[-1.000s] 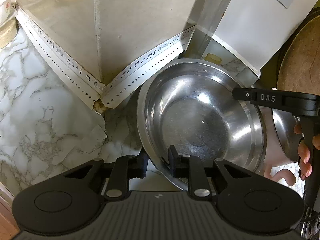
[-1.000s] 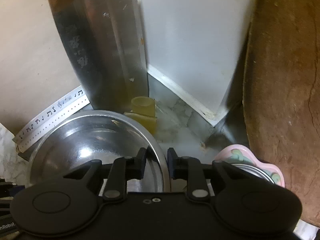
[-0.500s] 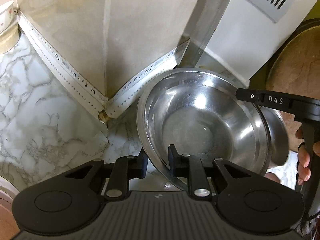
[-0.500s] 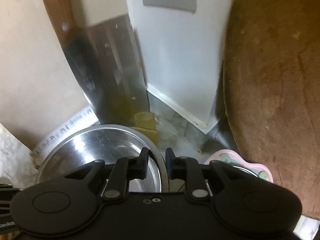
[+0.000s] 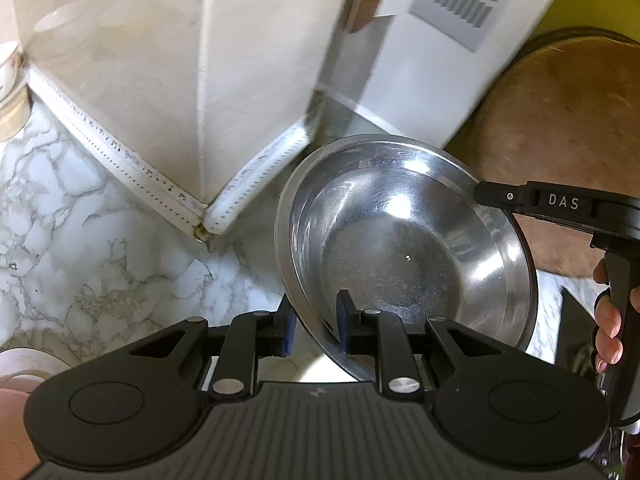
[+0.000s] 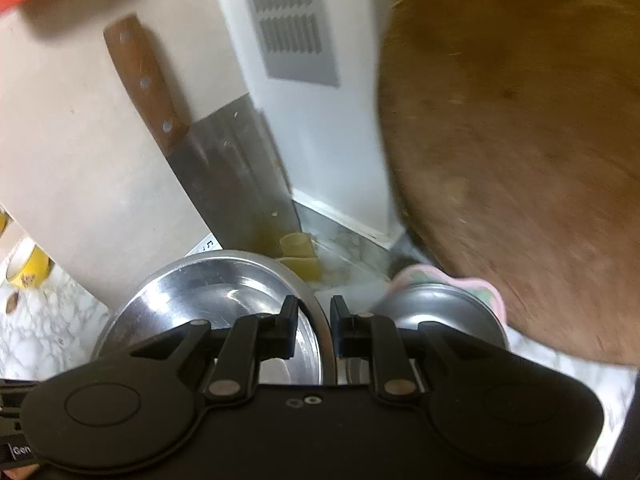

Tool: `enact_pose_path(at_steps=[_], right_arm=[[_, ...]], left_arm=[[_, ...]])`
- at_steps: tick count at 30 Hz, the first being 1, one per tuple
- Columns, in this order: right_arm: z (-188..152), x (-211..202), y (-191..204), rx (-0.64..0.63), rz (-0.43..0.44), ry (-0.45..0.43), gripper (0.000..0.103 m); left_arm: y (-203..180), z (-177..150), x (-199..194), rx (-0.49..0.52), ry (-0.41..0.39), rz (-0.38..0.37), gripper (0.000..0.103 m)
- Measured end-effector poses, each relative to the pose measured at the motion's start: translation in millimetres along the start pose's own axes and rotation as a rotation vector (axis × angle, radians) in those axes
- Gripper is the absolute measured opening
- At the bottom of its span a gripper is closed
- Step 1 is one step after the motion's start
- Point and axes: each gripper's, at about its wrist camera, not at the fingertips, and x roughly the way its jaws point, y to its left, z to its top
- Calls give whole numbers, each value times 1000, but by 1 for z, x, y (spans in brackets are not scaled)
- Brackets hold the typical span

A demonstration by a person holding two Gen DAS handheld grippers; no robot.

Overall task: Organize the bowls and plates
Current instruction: 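Close both grippers on the steel bowl rim and lift it, then carry the steel bowl with both grippers across the counter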

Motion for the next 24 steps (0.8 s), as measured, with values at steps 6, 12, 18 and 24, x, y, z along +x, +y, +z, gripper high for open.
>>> enact_pose_path(at_steps=[6,12,18,24], right_arm=[[-25,-49,-2,74,-47,-53,18],[-62,-102,-5,142,-108,-100,18],[-104,-154,-9,211,-172,-145,18],[-147,-188,-12,275,-223,-173,18]], left_arm=[[-16,-15,-21,80,3,-44,20],[-35,-38,-44,176,7,-104,20],[-55,-65,-54,257,35,-163,20],[-70,-95,-57,339,62,-197,20]])
